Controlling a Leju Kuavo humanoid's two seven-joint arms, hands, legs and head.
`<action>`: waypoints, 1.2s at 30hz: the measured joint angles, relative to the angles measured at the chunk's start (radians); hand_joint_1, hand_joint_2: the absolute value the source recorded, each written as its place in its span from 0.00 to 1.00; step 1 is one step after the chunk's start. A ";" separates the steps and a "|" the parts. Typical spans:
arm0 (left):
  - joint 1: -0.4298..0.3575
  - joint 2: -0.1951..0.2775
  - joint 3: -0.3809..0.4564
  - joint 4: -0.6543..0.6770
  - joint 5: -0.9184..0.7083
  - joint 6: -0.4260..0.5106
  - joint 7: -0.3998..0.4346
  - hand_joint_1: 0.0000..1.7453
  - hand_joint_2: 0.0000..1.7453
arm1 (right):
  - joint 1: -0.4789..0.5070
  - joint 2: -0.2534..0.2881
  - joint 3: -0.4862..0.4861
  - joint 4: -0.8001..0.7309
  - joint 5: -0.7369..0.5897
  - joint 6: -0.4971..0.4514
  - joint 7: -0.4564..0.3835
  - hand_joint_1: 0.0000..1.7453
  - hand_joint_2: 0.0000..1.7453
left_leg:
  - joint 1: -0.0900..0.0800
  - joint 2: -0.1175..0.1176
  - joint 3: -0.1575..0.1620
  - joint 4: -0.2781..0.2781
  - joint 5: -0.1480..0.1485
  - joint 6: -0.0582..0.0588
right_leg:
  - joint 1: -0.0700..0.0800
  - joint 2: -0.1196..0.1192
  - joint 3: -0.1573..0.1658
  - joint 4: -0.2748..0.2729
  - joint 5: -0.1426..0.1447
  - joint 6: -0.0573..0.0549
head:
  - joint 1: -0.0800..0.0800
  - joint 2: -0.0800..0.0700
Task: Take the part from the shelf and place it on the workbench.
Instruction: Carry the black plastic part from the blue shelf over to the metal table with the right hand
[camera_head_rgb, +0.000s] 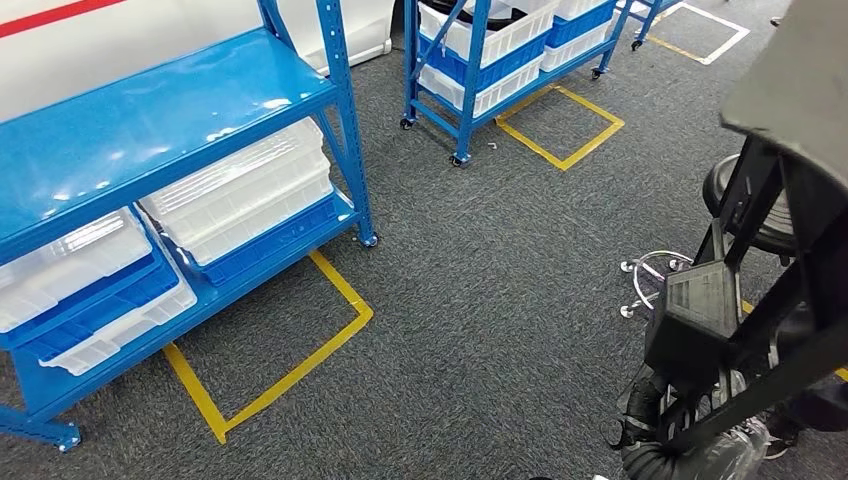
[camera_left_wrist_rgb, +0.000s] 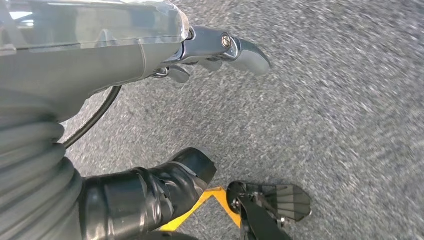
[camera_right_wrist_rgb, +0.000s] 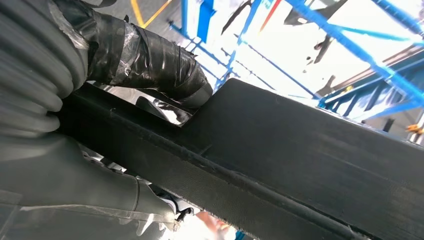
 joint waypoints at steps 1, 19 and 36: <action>0.000 0.000 -0.001 0.000 -0.001 0.000 0.000 0.00 1.00 | 0.001 0.000 -0.001 0.000 -0.002 0.000 0.000 1.00 1.00 | -0.002 0.008 0.003 0.001 -0.003 -0.004 | 0.004 -0.018 0.034 -0.064 0.021 -0.003 | 0.000 0.000; 0.000 -0.003 -0.001 0.000 0.006 0.015 0.018 0.00 1.00 | 0.032 0.017 -0.007 -0.005 -0.052 -0.003 0.000 1.00 1.00 | 0.001 -0.114 -0.008 0.018 -0.010 -0.026 | 0.012 0.110 0.061 -0.132 0.042 -0.033 | -0.001 0.000; -0.004 -0.003 -0.001 0.000 0.004 0.019 0.020 0.00 1.00 | 0.038 0.018 -0.016 0.000 -0.060 -0.003 0.000 1.00 1.00 | -0.004 0.040 0.017 0.000 -0.018 -0.030 | 0.009 -0.025 0.065 -0.137 0.033 -0.019 | 0.003 0.000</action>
